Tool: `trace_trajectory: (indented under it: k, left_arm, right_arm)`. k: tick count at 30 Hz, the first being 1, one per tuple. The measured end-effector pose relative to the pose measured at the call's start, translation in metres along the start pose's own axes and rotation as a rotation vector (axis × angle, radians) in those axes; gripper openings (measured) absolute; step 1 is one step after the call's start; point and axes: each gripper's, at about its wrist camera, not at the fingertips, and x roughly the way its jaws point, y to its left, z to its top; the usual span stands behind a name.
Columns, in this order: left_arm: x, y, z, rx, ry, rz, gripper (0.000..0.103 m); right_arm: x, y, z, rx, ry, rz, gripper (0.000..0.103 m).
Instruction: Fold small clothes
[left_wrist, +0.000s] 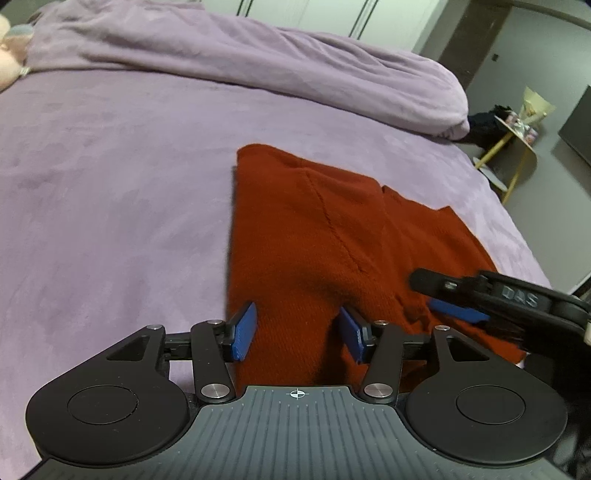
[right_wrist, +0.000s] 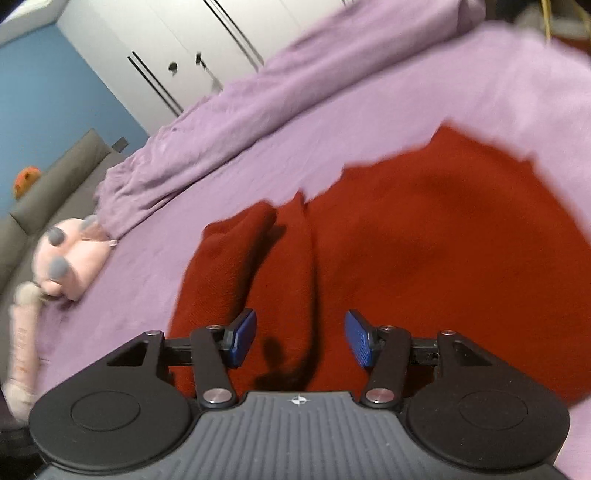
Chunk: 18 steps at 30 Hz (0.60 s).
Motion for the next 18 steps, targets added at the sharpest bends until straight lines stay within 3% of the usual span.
trace_trajectory:
  k: [2,5,7,11,13,15,17,18]
  left_arm:
    - [-0.011,0.008,0.003,-0.049,0.002,-0.005,0.055]
    - [-0.027,0.028,0.006,-0.13,-0.057,0.01,0.055]
    - [-0.025,0.036,0.008,-0.135,-0.059,0.047,0.055]
    - [-0.005,0.039,0.005,-0.103,0.002,0.089,0.055]
    - [0.002,0.036,0.002,-0.09,0.002,0.092,0.055]
    - [0.003,0.034,0.001,-0.082,-0.01,0.091,0.055]
    - [0.004,0.033,0.001,-0.084,-0.009,0.085,0.055]
    - [0.004,0.032,0.001,-0.086,-0.006,0.08,0.055]
  right_arm:
    - [0.009,0.0,0.005,0.049,0.016,0.051,0.054]
    - [0.023,0.008,0.008,0.052,0.033,0.083,0.054]
    - [0.032,0.015,0.01,0.034,0.047,0.082,0.054]
    - [0.039,0.024,0.011,-0.002,0.047,0.058,0.039]
    - [0.038,0.029,0.011,-0.026,0.038,0.042,0.036]
    - [0.038,0.034,0.013,-0.039,0.044,0.037,0.039]
    - [0.039,0.038,0.017,-0.029,0.051,0.069,0.053]
    - [0.04,0.041,0.019,-0.028,0.051,0.087,0.053]
